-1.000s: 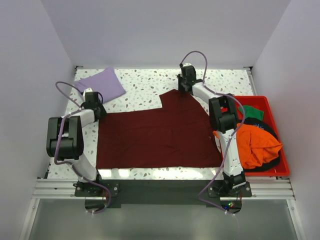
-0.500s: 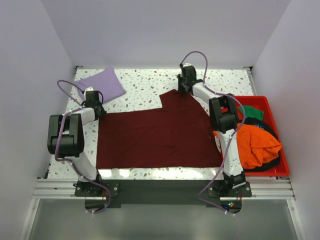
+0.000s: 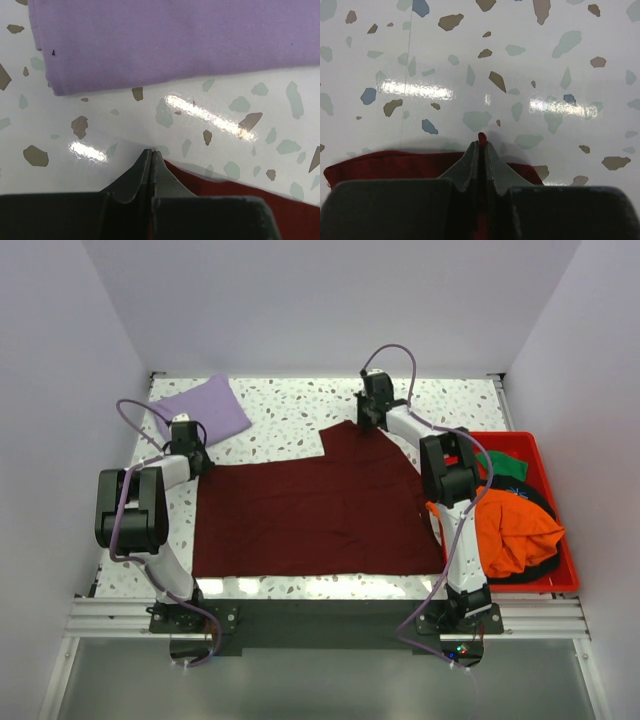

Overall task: Fold and stack the t-shirts
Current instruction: Fold the tshirt

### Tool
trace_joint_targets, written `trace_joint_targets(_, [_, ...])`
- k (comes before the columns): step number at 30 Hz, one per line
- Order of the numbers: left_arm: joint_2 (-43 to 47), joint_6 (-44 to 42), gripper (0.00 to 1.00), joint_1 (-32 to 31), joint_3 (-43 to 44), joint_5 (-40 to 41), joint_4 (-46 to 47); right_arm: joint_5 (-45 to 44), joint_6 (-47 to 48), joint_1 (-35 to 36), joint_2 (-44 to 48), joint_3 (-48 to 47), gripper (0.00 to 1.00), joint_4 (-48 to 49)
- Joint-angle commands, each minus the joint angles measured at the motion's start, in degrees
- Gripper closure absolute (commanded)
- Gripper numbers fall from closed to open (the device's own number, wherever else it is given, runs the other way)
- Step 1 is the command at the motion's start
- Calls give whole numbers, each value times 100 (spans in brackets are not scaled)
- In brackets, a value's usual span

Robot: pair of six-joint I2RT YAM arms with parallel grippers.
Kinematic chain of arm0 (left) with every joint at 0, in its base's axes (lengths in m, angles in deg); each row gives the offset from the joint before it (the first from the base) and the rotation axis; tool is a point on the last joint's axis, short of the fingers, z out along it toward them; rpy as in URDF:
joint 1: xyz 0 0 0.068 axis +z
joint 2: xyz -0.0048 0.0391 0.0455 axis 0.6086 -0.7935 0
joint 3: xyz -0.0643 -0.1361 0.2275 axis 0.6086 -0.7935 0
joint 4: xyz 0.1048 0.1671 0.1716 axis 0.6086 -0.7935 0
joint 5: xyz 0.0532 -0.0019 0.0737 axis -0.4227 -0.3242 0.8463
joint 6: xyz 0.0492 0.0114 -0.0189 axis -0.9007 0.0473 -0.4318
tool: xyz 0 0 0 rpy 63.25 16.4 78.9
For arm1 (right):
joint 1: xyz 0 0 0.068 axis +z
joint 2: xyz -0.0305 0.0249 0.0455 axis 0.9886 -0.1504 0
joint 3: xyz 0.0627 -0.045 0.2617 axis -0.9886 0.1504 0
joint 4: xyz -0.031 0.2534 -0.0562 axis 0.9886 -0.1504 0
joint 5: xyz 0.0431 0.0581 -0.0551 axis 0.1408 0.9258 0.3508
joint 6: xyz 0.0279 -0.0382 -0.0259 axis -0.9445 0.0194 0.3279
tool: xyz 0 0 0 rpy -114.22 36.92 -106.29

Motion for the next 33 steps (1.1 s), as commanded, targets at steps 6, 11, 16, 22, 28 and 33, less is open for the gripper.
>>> trace_joint_targets(6, [-146,-50,100,-6,382,-343,63,160,-170,-149,84,-742,100,-326])
trace_joint_targets(11, [-384,-15,100,-5,838,-352,-69,328,-276,-281,-128,-1173,100,-370])
trace_joint_targets(16, [-454,-33,100,-6,1348,-264,-252,477,-381,-395,-339,-1673,100,-353])
trace_joint_targets(22, [-788,-112,100,3,1972,-281,-376,767,-609,-562,-778,-2446,100,-344])
trace_joint_targets(28, [-622,-130,100,-6,1825,-343,-166,1312,-768,-641,-376,-1820,100,85])
trace_joint_targets(33, [-156,-121,100,-6,1499,-343,239,1576,-1005,-641,925,150,100,1218])
